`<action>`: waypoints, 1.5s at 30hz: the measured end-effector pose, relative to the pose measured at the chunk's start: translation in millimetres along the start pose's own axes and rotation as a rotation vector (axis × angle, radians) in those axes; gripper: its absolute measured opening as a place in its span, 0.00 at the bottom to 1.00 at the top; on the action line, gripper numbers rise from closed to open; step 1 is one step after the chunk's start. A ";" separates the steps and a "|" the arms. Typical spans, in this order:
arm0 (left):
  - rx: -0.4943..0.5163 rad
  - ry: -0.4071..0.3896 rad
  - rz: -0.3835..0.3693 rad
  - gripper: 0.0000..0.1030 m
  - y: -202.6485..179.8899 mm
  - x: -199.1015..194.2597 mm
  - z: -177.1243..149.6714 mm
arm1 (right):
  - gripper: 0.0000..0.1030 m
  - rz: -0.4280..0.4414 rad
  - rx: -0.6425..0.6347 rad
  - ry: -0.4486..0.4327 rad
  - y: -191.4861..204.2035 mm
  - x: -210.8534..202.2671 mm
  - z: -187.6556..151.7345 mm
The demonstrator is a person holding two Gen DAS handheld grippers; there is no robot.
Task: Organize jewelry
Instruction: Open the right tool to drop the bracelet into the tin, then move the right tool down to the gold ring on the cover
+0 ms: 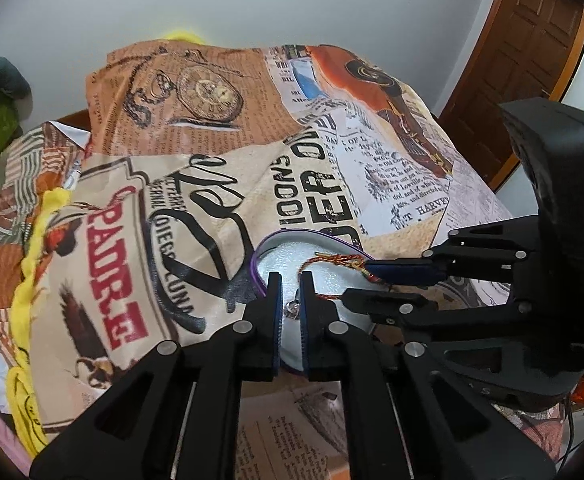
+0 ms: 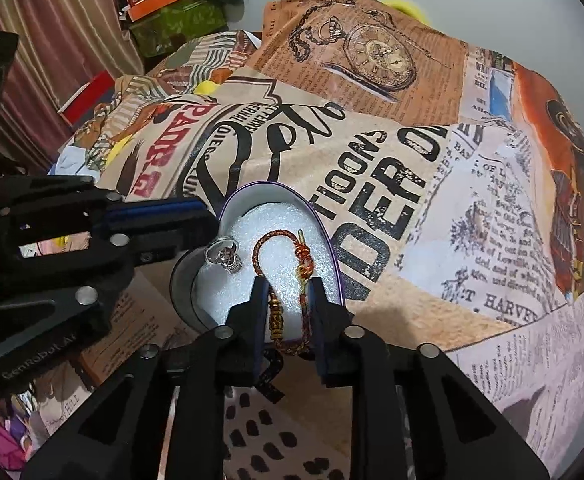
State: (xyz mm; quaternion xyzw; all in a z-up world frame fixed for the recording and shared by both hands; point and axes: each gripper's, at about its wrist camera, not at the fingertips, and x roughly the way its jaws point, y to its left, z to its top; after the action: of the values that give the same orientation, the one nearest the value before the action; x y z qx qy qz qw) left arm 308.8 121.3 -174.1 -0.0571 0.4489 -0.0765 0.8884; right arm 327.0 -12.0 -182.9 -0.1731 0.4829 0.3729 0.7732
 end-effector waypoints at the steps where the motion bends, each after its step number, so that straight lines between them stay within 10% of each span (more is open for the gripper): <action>1: 0.000 -0.007 0.011 0.10 0.0 -4.8 -0.5 | 0.20 -0.003 0.001 -0.007 0.6 -3.2 -0.5; 25: 0.043 -0.080 0.077 0.36 -39.5 -90.0 -41.7 | 0.38 -0.133 0.010 -0.199 18.5 -105.9 -50.4; 45: 0.078 0.070 -0.038 0.41 -99.9 -43.3 -86.5 | 0.38 -0.218 0.096 -0.196 -12.8 -128.5 -128.7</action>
State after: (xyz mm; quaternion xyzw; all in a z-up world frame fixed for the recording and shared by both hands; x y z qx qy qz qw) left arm 205.3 28.5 -174.1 -0.0284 0.4755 -0.1126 0.8720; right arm 224.2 -153.8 -132.5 -0.1501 0.4005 0.2783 0.8600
